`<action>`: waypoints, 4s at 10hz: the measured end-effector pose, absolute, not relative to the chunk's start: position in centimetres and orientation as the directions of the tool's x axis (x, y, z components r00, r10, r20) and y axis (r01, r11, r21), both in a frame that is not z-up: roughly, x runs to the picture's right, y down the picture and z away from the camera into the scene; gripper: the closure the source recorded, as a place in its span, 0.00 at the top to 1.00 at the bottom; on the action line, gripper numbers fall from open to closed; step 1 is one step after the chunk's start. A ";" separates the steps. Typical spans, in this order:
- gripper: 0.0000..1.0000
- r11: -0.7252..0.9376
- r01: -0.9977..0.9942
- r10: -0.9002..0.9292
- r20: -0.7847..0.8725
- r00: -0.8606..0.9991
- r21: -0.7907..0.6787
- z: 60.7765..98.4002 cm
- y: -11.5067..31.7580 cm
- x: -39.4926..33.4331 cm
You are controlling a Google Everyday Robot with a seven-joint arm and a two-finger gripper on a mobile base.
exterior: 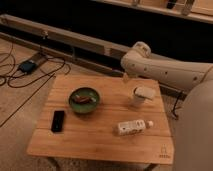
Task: Drag the ceramic bowl in a circle
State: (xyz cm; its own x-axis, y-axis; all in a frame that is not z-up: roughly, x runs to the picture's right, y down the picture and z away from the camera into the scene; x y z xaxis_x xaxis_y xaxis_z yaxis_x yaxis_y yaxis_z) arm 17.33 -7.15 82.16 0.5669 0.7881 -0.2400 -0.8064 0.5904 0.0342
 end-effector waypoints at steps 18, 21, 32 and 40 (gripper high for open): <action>0.80 0.590 -0.806 0.788 -0.239 0.567 0.035 82.1 -7.2 17.3; 0.80 0.594 -0.804 0.784 -0.246 0.570 0.030 82.0 -6.7 17.2; 0.80 0.657 -0.726 0.626 -0.389 0.676 -0.203 83.1 0.5 4.1; 0.80 0.589 -0.739 0.621 -0.400 0.673 -0.328 89.1 2.4 -0.4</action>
State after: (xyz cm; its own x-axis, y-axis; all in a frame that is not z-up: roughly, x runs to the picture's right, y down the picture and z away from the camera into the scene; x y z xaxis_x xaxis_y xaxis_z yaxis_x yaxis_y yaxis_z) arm -0.45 2.42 89.13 0.6735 0.6214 -0.4005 -0.7385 0.5892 -0.3279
